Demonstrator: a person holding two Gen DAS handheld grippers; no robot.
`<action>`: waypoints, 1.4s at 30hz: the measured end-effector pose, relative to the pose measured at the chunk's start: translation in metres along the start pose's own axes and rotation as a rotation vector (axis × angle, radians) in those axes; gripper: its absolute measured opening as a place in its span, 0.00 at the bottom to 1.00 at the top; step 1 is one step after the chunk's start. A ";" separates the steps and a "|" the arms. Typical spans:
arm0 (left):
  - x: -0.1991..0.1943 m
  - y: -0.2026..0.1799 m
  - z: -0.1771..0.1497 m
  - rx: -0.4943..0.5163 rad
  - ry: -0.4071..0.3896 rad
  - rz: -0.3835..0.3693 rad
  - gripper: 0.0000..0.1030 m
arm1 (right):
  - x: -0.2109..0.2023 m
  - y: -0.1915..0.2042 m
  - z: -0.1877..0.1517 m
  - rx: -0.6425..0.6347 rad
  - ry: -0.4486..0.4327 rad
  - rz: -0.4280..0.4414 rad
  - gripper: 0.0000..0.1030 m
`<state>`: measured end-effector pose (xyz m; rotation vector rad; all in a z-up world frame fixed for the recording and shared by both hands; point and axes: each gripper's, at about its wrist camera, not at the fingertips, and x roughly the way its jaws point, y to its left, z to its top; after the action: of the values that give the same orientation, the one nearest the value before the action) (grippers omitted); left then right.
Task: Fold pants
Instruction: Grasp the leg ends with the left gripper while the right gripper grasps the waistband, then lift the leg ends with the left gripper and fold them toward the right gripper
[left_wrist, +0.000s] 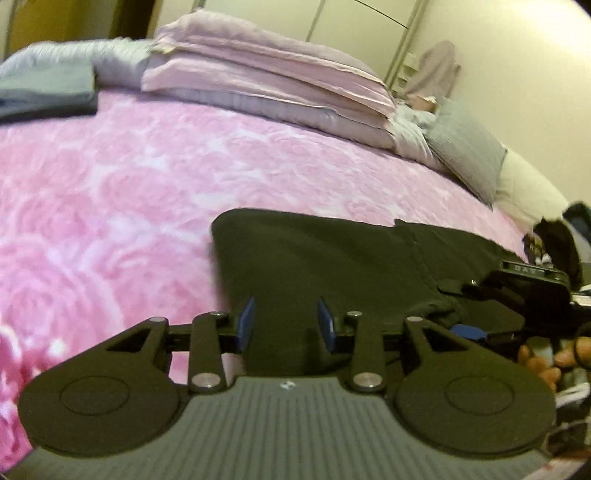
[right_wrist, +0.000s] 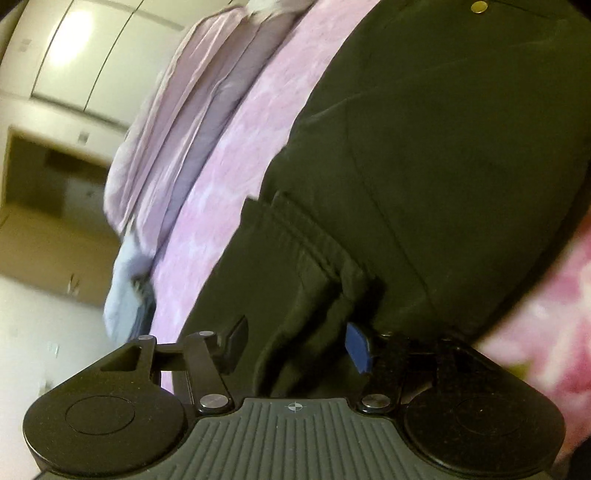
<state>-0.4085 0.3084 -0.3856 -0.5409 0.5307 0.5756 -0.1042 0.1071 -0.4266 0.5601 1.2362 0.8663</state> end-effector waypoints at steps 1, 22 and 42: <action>0.001 0.005 -0.001 -0.012 0.003 0.000 0.31 | 0.003 0.003 0.000 0.012 -0.023 -0.008 0.53; 0.012 0.004 -0.003 0.112 0.032 0.026 0.20 | -0.019 0.013 -0.034 -0.443 -0.172 -0.197 0.16; 0.117 -0.018 0.052 0.256 0.048 0.125 0.12 | 0.086 0.053 -0.005 -1.066 -0.107 -0.328 0.02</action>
<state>-0.2977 0.3692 -0.4118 -0.2803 0.6768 0.6040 -0.1157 0.2072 -0.4355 -0.4379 0.5930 1.0457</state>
